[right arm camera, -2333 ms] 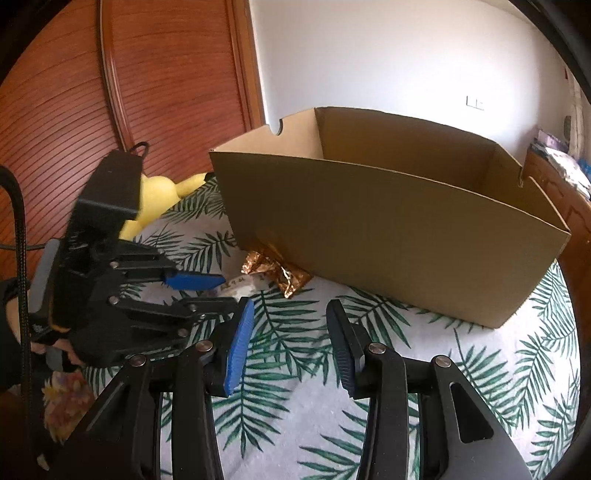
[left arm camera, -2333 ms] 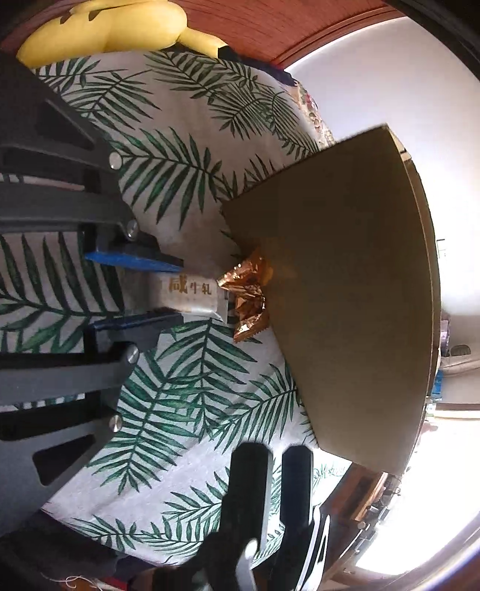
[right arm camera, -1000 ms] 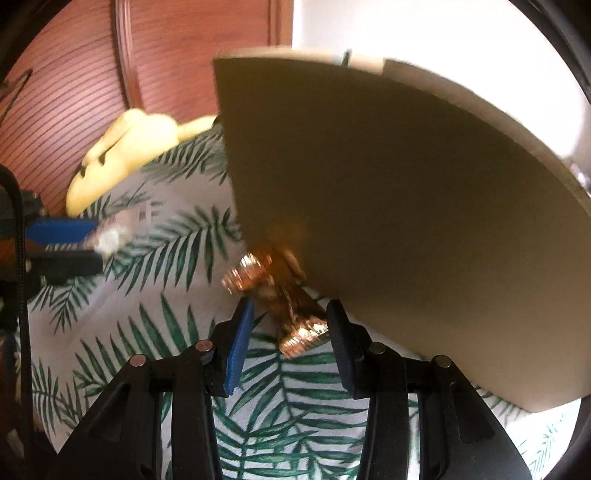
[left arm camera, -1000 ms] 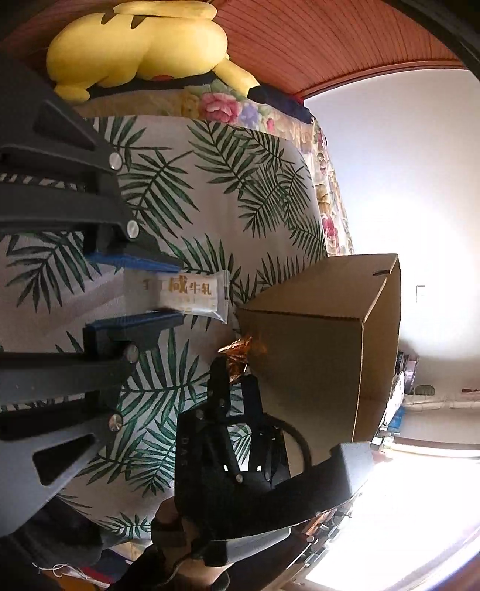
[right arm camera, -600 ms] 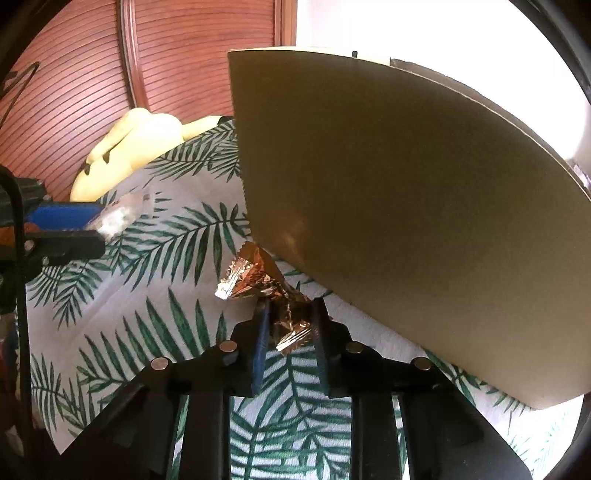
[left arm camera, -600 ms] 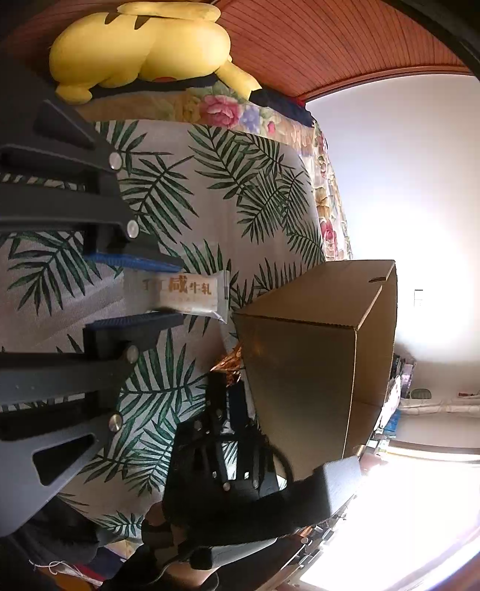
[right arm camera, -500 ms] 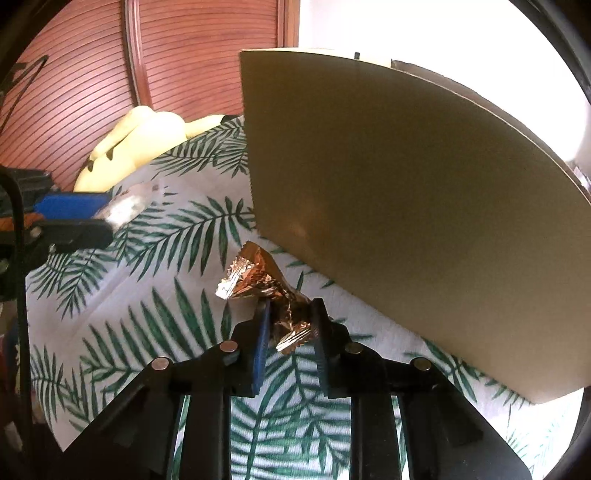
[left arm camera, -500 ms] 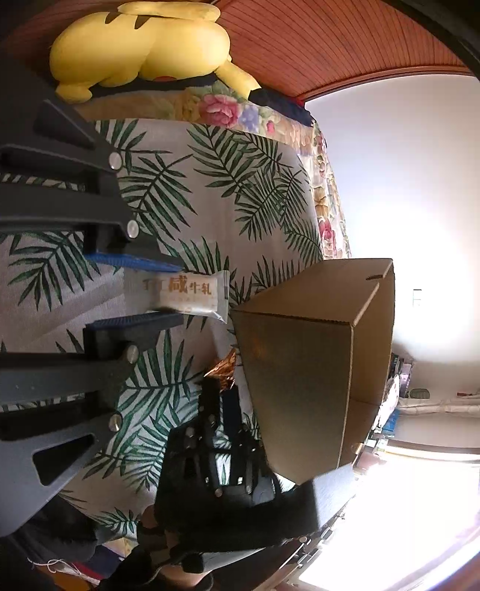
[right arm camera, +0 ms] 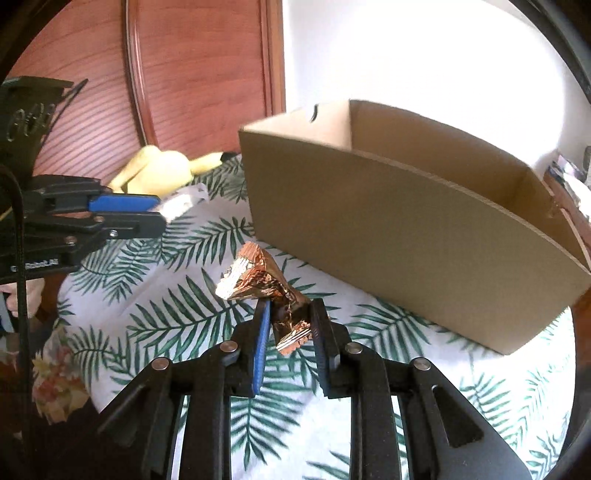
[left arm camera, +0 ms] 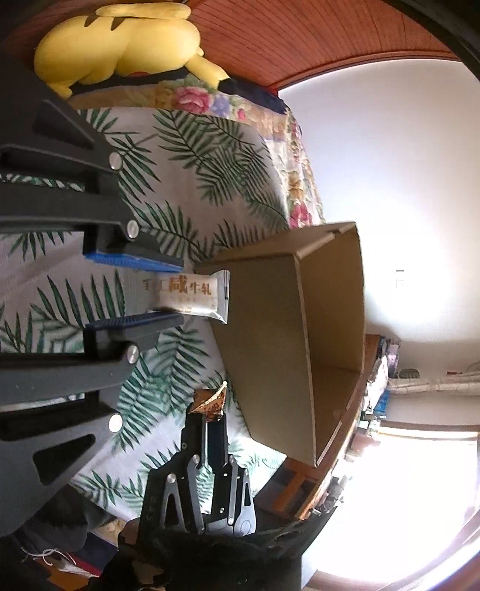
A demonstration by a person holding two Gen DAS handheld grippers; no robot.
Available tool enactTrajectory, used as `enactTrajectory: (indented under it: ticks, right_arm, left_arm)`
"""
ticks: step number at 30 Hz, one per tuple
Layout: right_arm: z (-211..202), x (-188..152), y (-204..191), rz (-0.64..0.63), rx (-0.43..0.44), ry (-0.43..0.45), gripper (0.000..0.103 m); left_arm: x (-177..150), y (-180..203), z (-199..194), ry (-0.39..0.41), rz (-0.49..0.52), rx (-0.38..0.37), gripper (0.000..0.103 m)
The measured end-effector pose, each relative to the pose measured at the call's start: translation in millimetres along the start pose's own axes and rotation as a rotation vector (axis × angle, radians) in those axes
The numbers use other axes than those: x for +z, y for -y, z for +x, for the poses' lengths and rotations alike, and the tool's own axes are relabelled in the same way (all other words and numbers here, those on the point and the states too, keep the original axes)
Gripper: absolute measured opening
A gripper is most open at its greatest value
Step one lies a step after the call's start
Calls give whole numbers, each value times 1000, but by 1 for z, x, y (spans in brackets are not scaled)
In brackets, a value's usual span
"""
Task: Organize snacks
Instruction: 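Lift both held packets and carry them over the open box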
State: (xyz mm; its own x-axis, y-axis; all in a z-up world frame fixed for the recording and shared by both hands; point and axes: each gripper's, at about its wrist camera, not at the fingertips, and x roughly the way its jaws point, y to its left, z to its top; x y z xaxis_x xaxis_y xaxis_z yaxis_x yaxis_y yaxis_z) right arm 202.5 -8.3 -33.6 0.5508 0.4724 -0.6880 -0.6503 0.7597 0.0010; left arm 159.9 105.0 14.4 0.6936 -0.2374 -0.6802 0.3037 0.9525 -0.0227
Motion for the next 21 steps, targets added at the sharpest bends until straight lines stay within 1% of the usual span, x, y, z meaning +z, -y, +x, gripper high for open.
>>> enactTrajectory:
  ticks: [7, 12, 19, 21]
  right_arm:
    - [-34, -2, 7, 8, -19, 46, 20]
    - [-58, -1, 18, 20, -50, 78, 20]
    - [-93, 4, 30, 38, -105, 155, 20]
    - [-101, 6, 34, 39, -113, 168, 20]
  left_arm:
    - [16, 28, -10, 39, 33, -18, 20]
    - [34, 46, -16, 72, 51, -35, 20]
    - [59, 63, -24, 120, 54, -48, 20]
    - [67, 66, -24, 138, 49, -42, 20]
